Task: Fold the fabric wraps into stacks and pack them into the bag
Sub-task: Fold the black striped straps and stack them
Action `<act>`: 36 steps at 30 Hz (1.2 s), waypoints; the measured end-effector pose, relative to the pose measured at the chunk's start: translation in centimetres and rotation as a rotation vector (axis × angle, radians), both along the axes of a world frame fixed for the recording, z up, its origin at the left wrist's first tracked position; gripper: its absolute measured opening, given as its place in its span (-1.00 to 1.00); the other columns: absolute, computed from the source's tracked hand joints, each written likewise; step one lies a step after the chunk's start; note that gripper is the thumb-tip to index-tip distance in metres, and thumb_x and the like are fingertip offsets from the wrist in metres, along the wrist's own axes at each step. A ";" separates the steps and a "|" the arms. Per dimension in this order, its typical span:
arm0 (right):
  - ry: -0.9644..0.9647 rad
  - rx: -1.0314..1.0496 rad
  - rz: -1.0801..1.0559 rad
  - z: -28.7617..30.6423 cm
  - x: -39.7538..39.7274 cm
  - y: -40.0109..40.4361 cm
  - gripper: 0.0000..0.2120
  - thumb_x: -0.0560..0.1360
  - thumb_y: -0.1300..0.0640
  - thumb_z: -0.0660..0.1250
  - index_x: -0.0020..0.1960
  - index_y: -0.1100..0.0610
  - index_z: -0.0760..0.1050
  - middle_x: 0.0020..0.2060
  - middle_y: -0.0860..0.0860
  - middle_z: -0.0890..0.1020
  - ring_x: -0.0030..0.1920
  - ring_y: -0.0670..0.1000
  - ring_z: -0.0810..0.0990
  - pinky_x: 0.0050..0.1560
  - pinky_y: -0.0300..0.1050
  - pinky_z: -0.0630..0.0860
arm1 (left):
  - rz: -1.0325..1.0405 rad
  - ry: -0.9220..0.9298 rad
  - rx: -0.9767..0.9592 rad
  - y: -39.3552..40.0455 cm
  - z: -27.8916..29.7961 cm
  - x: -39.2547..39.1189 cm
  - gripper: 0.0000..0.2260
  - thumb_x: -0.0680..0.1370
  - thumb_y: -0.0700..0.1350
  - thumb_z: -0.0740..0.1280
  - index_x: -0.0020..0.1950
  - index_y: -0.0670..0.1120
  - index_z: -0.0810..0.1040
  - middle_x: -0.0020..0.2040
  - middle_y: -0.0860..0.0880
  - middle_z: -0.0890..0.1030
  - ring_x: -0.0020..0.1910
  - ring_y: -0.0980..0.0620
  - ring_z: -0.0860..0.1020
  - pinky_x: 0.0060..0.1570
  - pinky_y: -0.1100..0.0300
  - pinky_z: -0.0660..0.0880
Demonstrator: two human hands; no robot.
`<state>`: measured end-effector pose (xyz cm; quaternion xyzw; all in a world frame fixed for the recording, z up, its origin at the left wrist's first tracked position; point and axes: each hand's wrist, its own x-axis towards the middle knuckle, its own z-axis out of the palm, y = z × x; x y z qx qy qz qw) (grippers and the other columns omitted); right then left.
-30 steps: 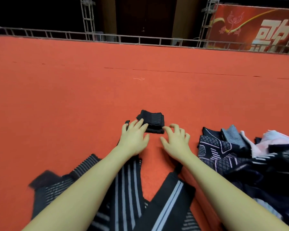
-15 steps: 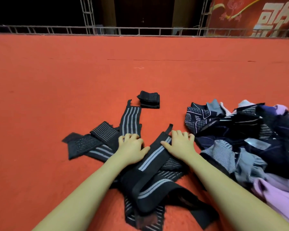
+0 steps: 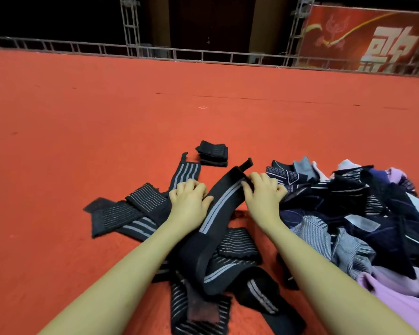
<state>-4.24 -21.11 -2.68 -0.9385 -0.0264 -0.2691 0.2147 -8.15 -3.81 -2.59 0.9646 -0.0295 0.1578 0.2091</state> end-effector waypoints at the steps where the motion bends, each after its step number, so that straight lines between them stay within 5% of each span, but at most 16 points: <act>1: -0.029 0.035 0.001 0.6 0.6 0.1 -0.81 0.57 0.03 0.25 0.06 0.13 0.53 -0.02 0.08 0.52 0.09 0.18 0.41 0.06 0.00 0.08 | 0.016 -0.019 0.000 0.1 0.5 0.7 -0.79 0.63 0.03 0.17 0.05 -0.11 0.44 0.17 0.00 0.39 0.22 -0.05 0.27 0.14 0.09 0.07; 6: -0.014 0.145 0.018 3.9 3.6 1.1 -0.78 0.58 0.03 0.22 0.16 0.04 0.56 0.11 0.04 0.48 0.17 0.14 0.34 0.15 -0.02 0.09 | 0.180 -0.131 0.036 1.2 2.5 4.7 -0.77 0.63 -0.02 0.15 0.09 -0.17 0.46 0.20 -0.09 0.41 0.21 -0.13 0.30 0.15 0.04 0.14; 10: 0.067 0.190 0.130 3.9 3.6 1.6 -0.70 0.59 0.00 0.21 0.28 0.03 0.48 0.19 0.01 0.43 0.23 0.08 0.30 0.13 -0.11 0.06 | 0.270 -0.007 0.009 2.2 2.2 5.9 -0.65 0.63 0.02 0.16 0.32 -0.15 0.36 0.31 -0.14 0.37 0.28 -0.16 0.29 0.22 -0.01 0.19; 15: 0.135 0.169 0.242 0.8 0.8 0.2 -0.79 0.59 0.00 0.22 0.14 0.02 0.54 0.12 -0.06 0.49 0.19 0.00 0.38 0.01 -0.20 0.02 | -0.059 -0.032 -0.049 2.1 0.7 2.7 -0.71 0.64 -0.01 0.15 0.34 -0.04 0.41 0.37 0.02 0.36 0.37 -0.01 0.22 0.24 0.09 0.09; 21: 0.217 0.187 0.374 -0.4 -3.8 -1.6 -0.63 0.55 -0.18 0.08 -0.17 0.00 0.55 -0.12 -0.14 0.56 0.04 -0.07 0.43 0.08 -0.12 0.06 | -0.279 0.056 -0.136 0.7 0.9 -1.4 -0.73 0.63 0.07 0.13 0.06 0.00 0.57 0.08 0.18 0.47 0.25 0.12 0.27 0.06 0.26 0.01; 26: 0.245 0.268 0.398 0.5 -6.4 -1.4 -0.81 0.54 -0.15 0.24 -0.15 -0.11 0.54 -0.19 -0.24 0.57 0.00 -0.22 0.43 0.16 -0.08 0.11 | -0.394 0.059 -0.060 0.7 1.7 -3.3 -0.78 0.57 0.15 0.22 0.14 0.12 0.53 0.12 0.19 0.45 0.25 0.14 0.25 0.16 0.23 0.01; 31: 0.247 0.328 0.380 0.4 -8.0 -1.6 -0.78 0.56 -0.03 0.27 -0.08 0.06 0.61 -0.27 -0.22 0.50 -0.07 -0.55 0.21 0.19 -0.07 0.11 | -0.478 -0.168 0.006 0.7 1.6 -4.9 -0.65 0.52 0.17 0.10 0.18 0.15 0.56 0.13 0.20 0.48 0.18 0.17 0.28 0.14 0.20 0.06; 36: 0.207 0.335 0.373 -0.1 -8.8 -1.6 -0.76 0.59 0.01 0.24 -0.26 -0.11 0.50 -0.26 -0.21 0.54 -0.04 -0.21 0.41 0.17 -0.07 0.11 | -0.502 -0.143 0.022 -0.7 1.1 -5.8 -0.80 0.56 0.06 0.31 0.10 -0.01 0.56 0.12 0.14 0.48 0.19 0.13 0.28 0.19 0.13 0.10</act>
